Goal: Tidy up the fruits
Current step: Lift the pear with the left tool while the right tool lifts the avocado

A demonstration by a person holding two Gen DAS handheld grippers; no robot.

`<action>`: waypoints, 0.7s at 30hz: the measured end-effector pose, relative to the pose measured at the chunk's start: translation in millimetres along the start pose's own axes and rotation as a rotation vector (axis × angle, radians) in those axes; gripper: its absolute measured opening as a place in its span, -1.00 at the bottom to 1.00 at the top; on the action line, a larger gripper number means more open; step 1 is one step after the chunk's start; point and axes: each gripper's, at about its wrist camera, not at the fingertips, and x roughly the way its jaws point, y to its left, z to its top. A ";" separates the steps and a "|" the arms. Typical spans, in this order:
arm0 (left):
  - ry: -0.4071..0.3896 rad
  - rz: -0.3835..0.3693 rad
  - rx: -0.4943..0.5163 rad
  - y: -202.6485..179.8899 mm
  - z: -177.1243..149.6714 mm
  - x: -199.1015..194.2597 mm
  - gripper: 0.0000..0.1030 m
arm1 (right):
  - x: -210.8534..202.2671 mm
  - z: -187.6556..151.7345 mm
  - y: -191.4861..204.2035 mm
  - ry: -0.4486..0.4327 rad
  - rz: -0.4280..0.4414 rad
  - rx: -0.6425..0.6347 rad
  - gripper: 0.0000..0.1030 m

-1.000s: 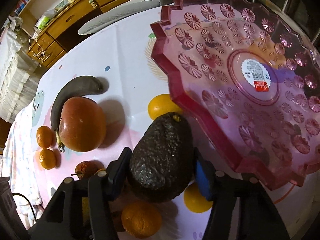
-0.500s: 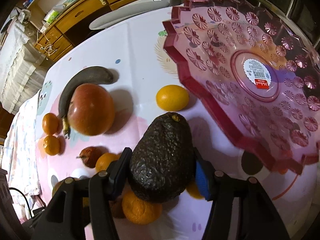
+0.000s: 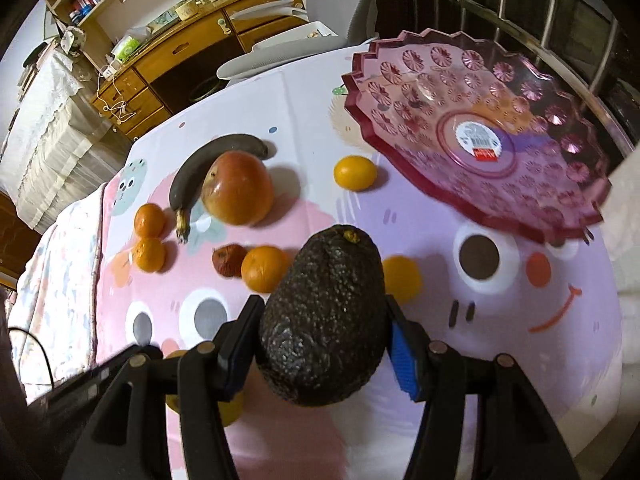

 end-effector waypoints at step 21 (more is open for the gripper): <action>0.034 -0.186 -0.246 69.0 -36.7 20.5 0.64 | -18.6 -22.6 3.5 -0.049 0.015 -0.034 0.14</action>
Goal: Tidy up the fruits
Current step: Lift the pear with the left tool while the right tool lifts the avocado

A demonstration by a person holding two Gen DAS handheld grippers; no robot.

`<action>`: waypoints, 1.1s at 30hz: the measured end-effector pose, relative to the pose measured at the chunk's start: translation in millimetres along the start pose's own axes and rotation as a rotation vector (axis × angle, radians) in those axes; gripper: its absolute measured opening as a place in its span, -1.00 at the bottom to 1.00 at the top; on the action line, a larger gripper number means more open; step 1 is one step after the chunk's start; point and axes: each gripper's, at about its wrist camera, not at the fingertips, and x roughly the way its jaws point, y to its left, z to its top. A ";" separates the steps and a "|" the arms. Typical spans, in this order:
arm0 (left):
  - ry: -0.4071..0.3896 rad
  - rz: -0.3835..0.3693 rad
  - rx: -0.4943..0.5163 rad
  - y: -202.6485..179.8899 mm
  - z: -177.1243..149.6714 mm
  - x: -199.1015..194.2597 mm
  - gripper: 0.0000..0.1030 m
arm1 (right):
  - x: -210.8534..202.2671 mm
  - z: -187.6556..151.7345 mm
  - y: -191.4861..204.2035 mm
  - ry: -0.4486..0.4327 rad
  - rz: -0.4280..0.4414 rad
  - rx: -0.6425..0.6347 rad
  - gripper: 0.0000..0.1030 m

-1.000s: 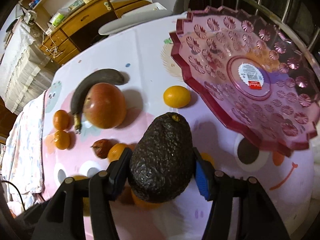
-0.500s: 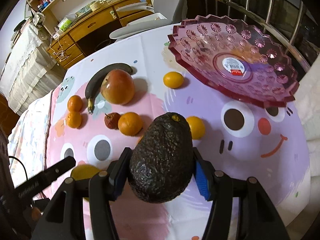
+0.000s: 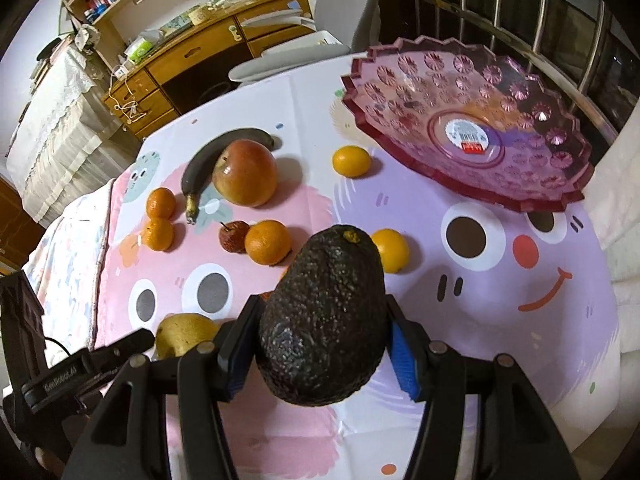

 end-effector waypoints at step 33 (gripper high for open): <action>0.011 0.198 0.107 -67.8 -12.0 49.7 0.39 | -53.6 -26.9 -78.7 0.043 -0.043 0.091 0.14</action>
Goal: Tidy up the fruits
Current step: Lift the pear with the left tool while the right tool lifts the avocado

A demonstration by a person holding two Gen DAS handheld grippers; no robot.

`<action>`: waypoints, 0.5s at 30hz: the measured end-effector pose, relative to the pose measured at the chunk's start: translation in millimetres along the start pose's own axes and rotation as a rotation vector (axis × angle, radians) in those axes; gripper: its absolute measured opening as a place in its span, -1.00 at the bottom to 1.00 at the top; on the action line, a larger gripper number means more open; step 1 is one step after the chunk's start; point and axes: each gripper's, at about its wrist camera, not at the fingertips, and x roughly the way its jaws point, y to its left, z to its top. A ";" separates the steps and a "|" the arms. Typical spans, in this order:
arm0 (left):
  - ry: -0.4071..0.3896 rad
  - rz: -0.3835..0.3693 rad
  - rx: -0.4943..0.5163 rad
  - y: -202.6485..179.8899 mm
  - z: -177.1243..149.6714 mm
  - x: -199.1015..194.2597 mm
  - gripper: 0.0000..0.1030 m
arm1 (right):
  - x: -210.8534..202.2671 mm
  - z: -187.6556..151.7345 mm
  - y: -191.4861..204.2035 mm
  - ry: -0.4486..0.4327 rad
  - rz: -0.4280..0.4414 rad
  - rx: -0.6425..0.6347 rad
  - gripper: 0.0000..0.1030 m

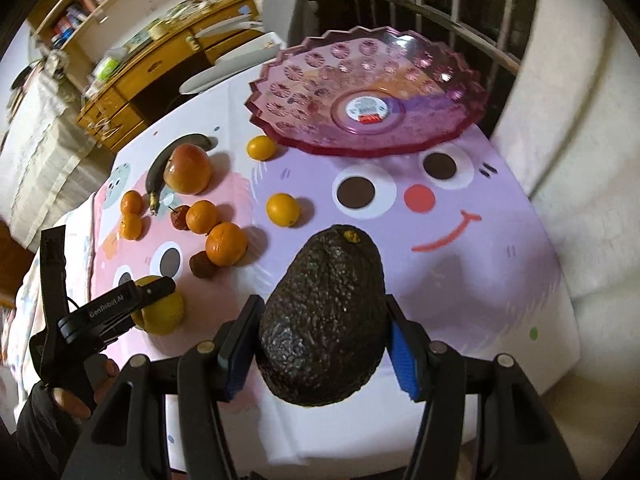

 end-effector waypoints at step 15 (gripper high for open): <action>-0.194 -0.008 -0.221 -78.5 -22.1 -66.5 0.39 | -0.7 78.0 -42.4 0.044 0.144 -0.291 0.14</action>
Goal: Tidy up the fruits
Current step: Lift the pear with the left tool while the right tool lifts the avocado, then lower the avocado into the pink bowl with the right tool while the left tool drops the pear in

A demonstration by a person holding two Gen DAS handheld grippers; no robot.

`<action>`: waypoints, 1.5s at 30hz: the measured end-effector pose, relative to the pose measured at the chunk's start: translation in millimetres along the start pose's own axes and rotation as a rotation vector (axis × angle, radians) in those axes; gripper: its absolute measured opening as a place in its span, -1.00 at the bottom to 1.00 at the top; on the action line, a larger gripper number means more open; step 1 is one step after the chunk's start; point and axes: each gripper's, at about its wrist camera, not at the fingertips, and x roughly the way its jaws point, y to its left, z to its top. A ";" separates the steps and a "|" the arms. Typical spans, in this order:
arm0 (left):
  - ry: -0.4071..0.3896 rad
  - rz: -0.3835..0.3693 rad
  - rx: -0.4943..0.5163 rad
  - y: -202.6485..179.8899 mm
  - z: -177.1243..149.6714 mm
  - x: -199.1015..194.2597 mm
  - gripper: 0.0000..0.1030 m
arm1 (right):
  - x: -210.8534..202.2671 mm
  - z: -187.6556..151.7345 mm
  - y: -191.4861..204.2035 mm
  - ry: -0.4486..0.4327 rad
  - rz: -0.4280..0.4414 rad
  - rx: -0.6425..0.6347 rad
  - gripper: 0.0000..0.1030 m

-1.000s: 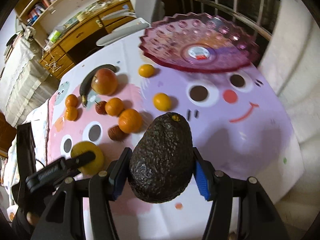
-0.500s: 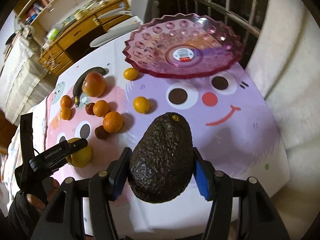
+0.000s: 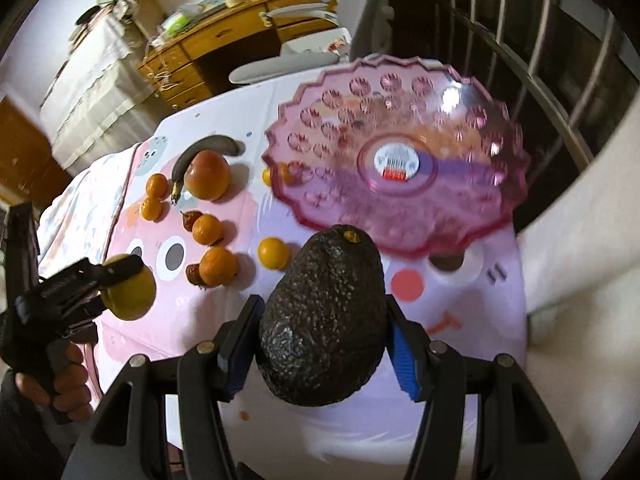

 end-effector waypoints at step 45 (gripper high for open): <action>0.092 0.116 0.302 -222.2 -6.2 126.2 0.41 | 70.4 94.0 -114.4 0.106 0.012 -0.127 0.17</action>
